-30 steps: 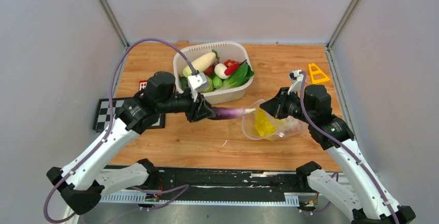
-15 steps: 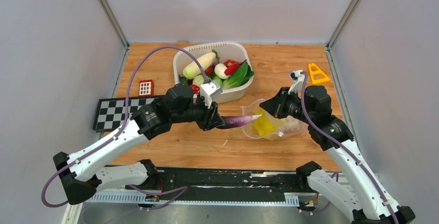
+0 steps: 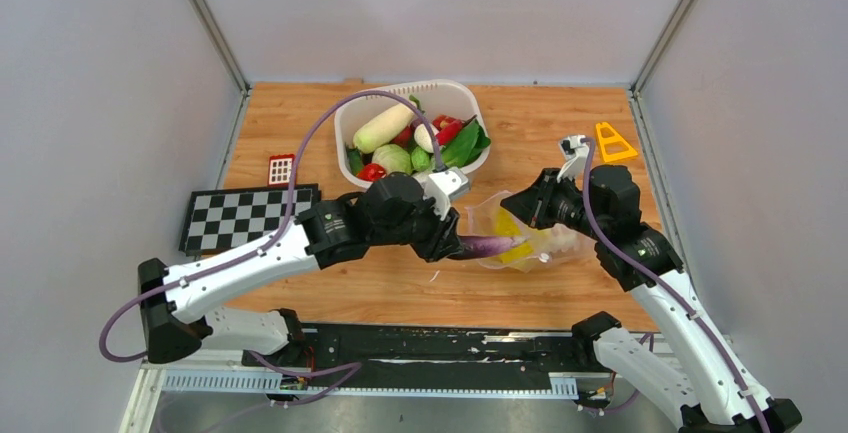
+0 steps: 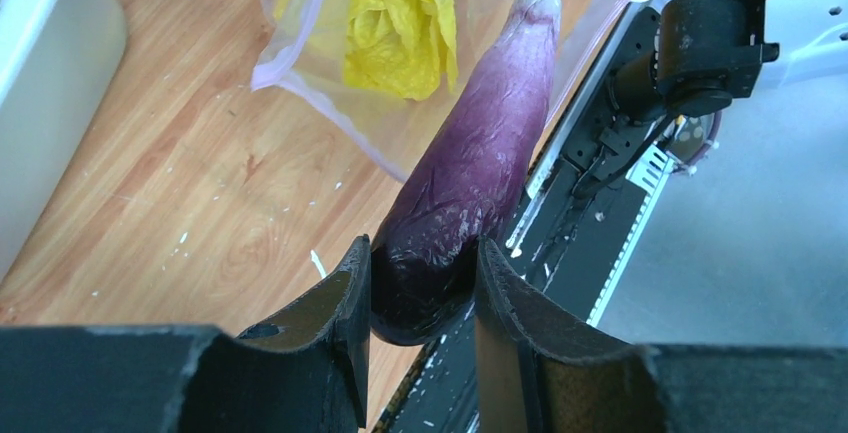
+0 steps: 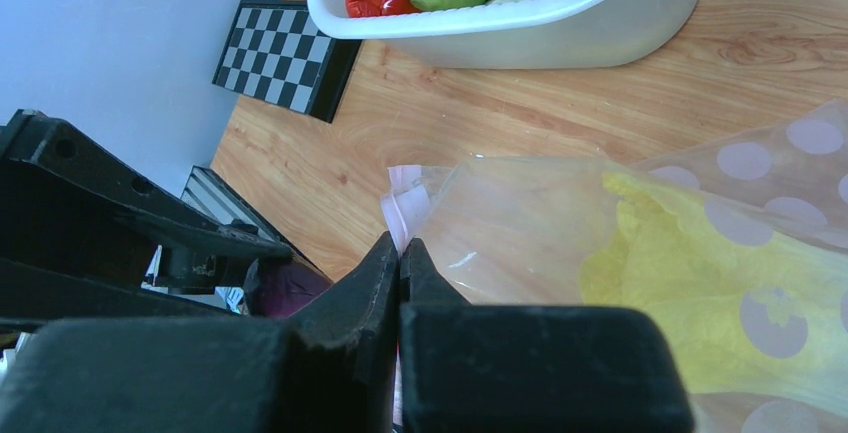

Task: Place the food in the zip-top bag and seal the zipper
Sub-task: Place the fake vegetable in the zipper food storage bag.

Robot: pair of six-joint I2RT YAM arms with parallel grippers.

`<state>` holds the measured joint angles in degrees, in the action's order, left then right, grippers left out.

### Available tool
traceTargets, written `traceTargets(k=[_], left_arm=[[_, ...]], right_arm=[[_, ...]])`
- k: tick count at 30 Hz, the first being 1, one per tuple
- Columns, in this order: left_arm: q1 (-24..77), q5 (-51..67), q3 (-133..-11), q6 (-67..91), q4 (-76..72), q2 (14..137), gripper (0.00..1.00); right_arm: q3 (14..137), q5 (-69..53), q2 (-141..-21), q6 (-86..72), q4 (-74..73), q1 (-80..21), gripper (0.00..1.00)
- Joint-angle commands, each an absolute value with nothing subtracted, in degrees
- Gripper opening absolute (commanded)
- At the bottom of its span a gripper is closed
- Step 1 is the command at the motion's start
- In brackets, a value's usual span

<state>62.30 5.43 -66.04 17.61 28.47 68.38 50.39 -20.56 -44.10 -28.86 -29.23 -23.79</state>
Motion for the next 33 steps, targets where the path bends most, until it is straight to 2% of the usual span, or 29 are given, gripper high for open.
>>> traceTargets(k=[1,5,9,20,29,31,33], left_arm=[[64.9,0.58,-71.6,19.17,27.97,72.4,0.17],[66.46,-8.17,-75.86,20.06,33.41,77.34,0.16],[67.1,-11.68,-80.42,19.72,37.75,80.83,0.15],[68.18,-0.49,-84.57,18.77,30.3,87.01,0.24],[68.3,-2.33,-81.66,20.08,24.24,89.53,0.28],[68.29,-4.74,-83.16,19.74,26.2,90.5,0.33],[68.38,-8.62,-85.97,19.24,30.44,91.99,0.34]], right_arm=[[50.07,-21.96,-43.29,-30.24,-25.44,-23.73,0.0],[49.98,-22.85,-43.41,-30.73,-24.58,-23.73,0.0],[49.59,-23.78,-43.42,-31.43,-23.58,-23.72,0.0],[47.72,-23.37,-42.45,-33.31,-21.99,-23.71,0.0],[45.45,-20.12,-38.93,-39.61,-19.44,-23.73,0.0],[45.4,-18.21,-37.54,-40.84,-19.67,-23.73,0.0],[44.98,-16.82,-36.19,-41.62,-19.21,-23.73,0.0]])
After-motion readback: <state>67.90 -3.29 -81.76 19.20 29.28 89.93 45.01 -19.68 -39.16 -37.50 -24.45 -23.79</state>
